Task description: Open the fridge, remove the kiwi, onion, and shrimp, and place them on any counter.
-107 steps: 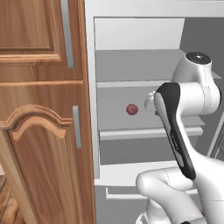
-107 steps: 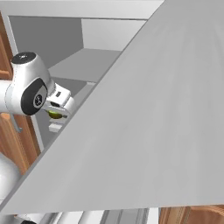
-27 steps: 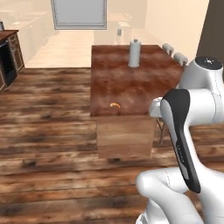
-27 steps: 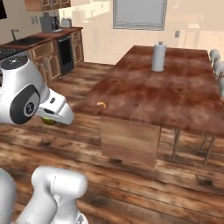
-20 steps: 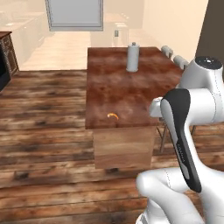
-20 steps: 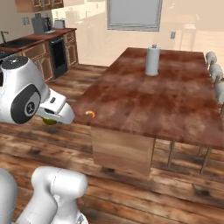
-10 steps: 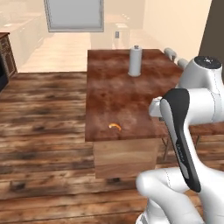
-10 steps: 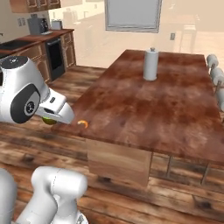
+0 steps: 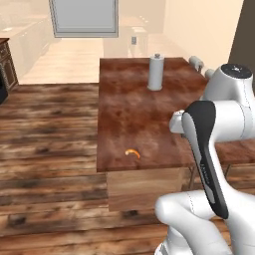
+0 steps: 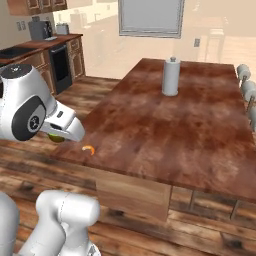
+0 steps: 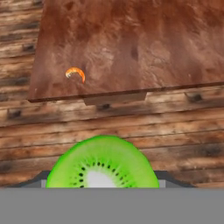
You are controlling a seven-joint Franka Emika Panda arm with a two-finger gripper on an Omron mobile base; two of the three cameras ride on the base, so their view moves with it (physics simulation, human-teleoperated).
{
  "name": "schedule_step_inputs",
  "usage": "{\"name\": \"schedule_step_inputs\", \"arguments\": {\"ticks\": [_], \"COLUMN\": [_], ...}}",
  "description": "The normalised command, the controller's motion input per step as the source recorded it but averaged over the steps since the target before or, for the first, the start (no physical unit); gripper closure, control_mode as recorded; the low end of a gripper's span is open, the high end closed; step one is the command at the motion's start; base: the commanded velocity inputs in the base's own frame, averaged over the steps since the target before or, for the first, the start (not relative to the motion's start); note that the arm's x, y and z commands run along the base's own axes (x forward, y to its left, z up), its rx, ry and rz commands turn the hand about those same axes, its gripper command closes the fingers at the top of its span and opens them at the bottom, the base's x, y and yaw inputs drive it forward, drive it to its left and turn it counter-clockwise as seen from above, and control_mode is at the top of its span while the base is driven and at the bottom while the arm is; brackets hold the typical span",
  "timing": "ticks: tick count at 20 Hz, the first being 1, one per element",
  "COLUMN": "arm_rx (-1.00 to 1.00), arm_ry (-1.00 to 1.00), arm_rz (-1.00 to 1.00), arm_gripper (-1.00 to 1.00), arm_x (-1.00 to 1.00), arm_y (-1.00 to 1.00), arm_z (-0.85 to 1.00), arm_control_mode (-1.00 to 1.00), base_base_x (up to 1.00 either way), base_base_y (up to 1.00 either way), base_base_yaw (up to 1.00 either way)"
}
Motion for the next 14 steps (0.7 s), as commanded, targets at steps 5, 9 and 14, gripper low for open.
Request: {"name": "schedule_step_inputs", "arguments": {"ticks": [5,9,14], "arm_rx": [0.0,0.0,0.0], "arm_ry": [0.0,0.0,0.0], "arm_rz": [0.0,0.0,0.0], "arm_gripper": [1.0,1.0,1.0], "arm_x": [0.0,0.0,0.0], "arm_y": [0.0,0.0,0.0], "arm_z": [0.0,0.0,0.0], "arm_control_mode": [1.0,1.0,1.0], "base_base_x": [0.29,0.27,0.41], "base_base_y": [0.0,-0.04,-0.02], "base_base_yaw": [0.0,0.0,-0.01]}}
